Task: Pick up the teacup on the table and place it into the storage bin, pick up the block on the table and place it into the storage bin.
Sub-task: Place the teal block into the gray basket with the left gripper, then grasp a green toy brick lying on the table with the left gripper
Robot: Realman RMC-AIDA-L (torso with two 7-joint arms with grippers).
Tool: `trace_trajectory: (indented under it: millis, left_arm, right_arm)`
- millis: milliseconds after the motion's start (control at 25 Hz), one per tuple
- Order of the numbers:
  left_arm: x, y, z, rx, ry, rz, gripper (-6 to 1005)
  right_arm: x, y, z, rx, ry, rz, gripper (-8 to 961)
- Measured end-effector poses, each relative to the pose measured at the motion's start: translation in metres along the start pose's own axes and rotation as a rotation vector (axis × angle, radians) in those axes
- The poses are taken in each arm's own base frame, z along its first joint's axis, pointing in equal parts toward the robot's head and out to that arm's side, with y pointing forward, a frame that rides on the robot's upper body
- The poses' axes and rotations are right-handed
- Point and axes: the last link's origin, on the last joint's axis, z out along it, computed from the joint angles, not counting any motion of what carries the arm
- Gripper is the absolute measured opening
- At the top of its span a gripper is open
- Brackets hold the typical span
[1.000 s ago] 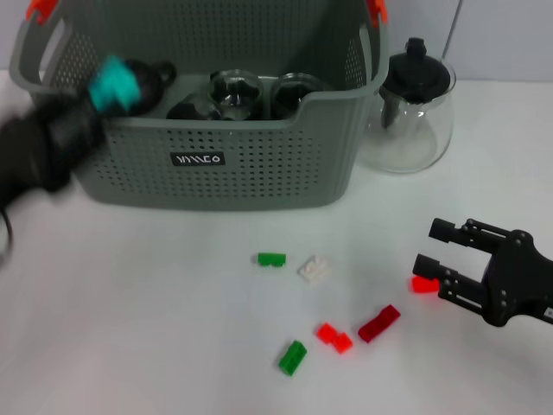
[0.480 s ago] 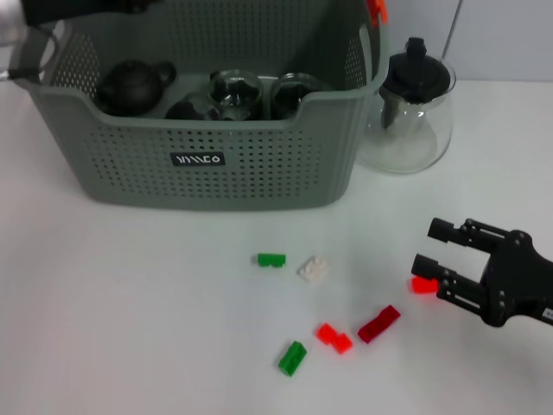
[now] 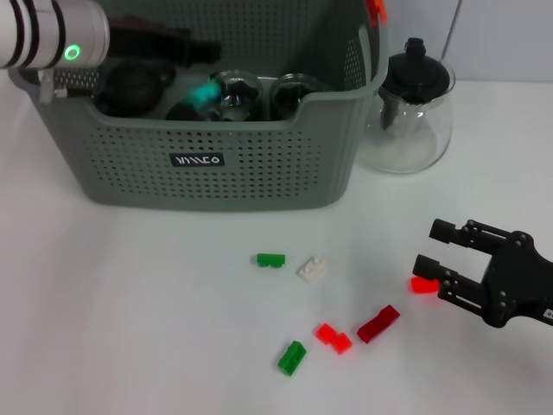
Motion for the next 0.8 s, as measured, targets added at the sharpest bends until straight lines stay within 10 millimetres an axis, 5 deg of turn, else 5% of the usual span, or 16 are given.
trace_trajectory:
  millis: [160,320,560,800]
  left_arm:
    - [0.014,0.004,-0.028,-0.044,0.158,-0.045,564]
    - [0.002,0.011,-0.077,-0.226,0.447,-0.103,668]
    - [-0.069,0.032,-0.122,-0.438,0.721,-0.011,778]
    - [-0.175,0.070,-0.107,-0.374,0.560,0.185,772]
  right_arm:
    - [0.000,0.000,0.000,-0.001,-0.003,0.000,593]
    - [0.000,0.000,0.000,0.000,-0.003,0.000,593]
    - [0.000,0.000,-0.001,0.003,0.000,0.001,593]
    - [0.000,0.000,0.000,0.001,0.000,0.005,593]
